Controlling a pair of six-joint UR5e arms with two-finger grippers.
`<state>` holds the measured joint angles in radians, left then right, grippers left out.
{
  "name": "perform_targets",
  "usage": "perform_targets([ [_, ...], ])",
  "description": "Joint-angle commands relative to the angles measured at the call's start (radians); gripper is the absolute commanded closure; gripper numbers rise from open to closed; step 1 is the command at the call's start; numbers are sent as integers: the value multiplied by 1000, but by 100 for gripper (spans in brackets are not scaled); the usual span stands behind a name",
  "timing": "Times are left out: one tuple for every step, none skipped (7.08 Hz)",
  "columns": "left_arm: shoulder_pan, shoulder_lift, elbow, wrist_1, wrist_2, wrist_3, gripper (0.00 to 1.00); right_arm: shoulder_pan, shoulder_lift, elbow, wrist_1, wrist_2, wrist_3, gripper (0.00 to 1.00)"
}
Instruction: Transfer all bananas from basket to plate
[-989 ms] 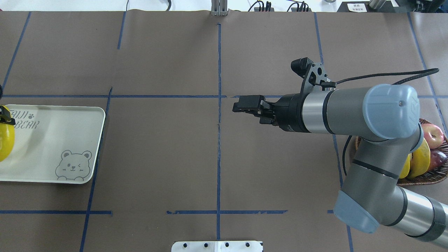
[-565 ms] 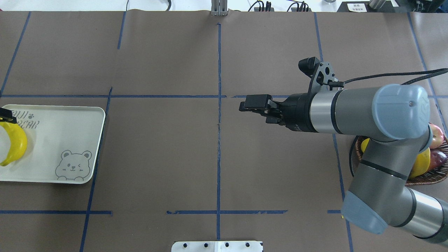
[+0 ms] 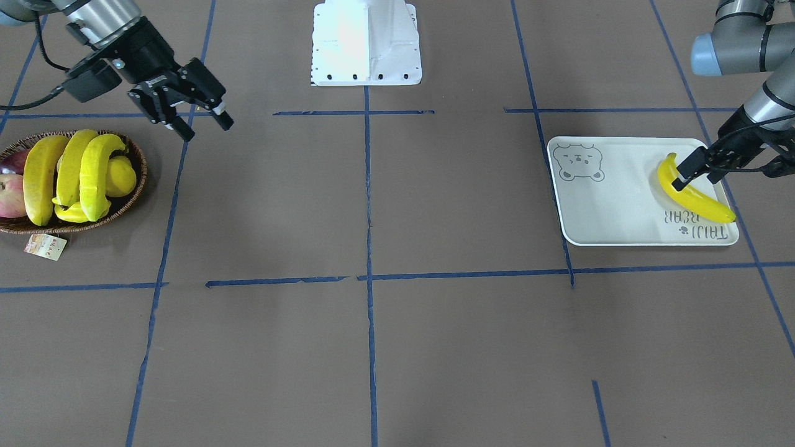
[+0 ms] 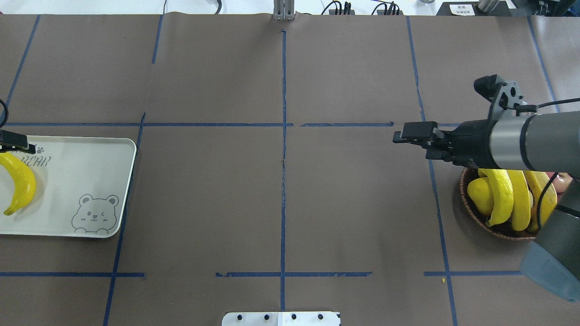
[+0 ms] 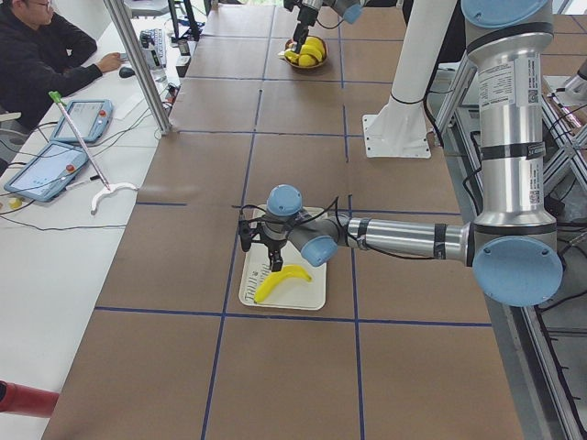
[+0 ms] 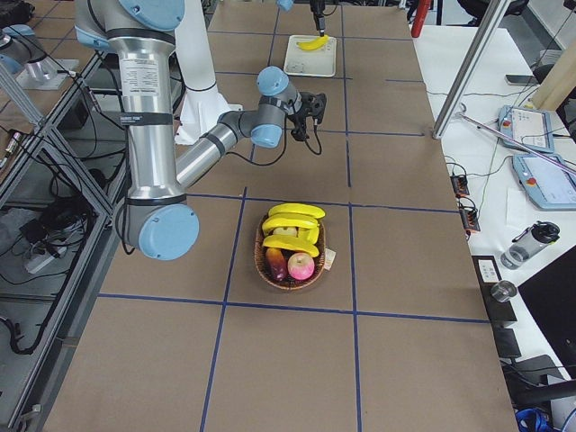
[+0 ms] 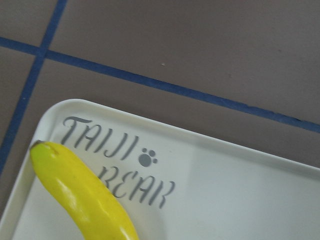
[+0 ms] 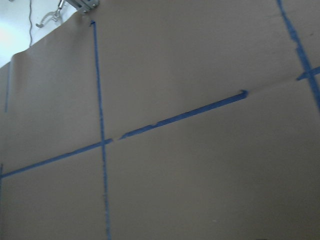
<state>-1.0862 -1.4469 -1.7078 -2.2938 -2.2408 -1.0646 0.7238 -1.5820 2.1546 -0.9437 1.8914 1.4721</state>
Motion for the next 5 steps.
perform_targets([
  [-1, -45, -55, 7, -60, -114, 0, 45, -183, 8, -1, 54, -244, 0],
  [0, -71, -75, 7, -60, -194, 0, 46, -234, 5, -4, 52, -306, 0],
  [9, -91, -87, 5, -62, -246, 0, 46, -266, 2, -9, 42, -355, 0],
  [15, -104, -89, 4, -62, -271, 0, 42, -286, 2, -38, 22, -371, 0],
  [18, -110, -87, 4, -59, -275, 0, 33, -286, 1, -81, 18, -375, 1],
])
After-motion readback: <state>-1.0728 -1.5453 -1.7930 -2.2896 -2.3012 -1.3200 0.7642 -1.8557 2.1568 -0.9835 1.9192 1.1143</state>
